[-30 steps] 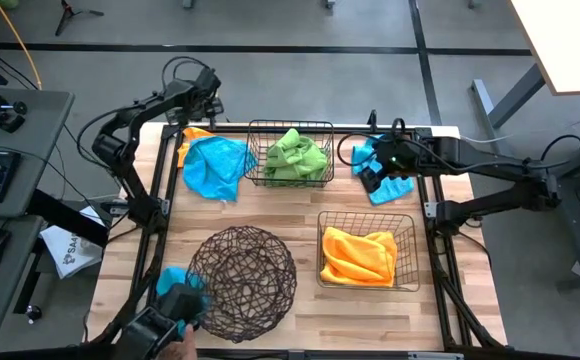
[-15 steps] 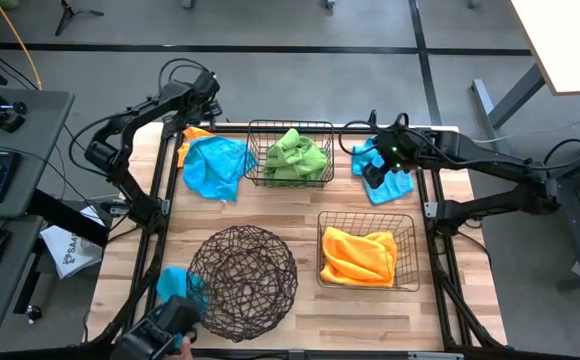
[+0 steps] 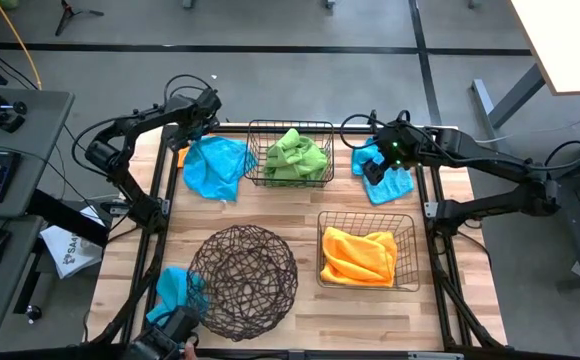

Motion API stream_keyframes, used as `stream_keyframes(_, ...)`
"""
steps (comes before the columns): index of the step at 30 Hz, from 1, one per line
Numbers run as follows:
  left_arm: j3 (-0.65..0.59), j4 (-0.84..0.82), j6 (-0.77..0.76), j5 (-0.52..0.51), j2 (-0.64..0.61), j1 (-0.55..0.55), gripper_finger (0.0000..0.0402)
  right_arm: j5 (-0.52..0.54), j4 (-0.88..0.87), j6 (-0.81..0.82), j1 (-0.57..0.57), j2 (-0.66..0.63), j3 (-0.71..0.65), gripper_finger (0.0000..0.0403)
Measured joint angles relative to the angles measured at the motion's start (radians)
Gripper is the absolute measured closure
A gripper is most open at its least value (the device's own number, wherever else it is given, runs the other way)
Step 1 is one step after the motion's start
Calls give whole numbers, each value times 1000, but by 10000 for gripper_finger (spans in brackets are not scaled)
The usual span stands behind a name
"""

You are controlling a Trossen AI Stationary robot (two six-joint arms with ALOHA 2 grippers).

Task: Sort microfiber towel by color & place in baskets
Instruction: Put the orange towel into the gold wire basket

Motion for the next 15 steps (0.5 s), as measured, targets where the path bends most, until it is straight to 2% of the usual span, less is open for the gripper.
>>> stream_keyframes(6, -36, 98, -32, 142, 0, 45, 175, -5, 2, 23, 0, 0, 0, 45)
stream_keyframes(11, -37, 102, -25, 209, 0, 65, 175, -9, 2, 51, 2, 0, 0, 45)
stream_keyframes(15, -37, 152, 40, 312, 0, 61, 175, -12, 9, 55, 2, 0, 0, 45)
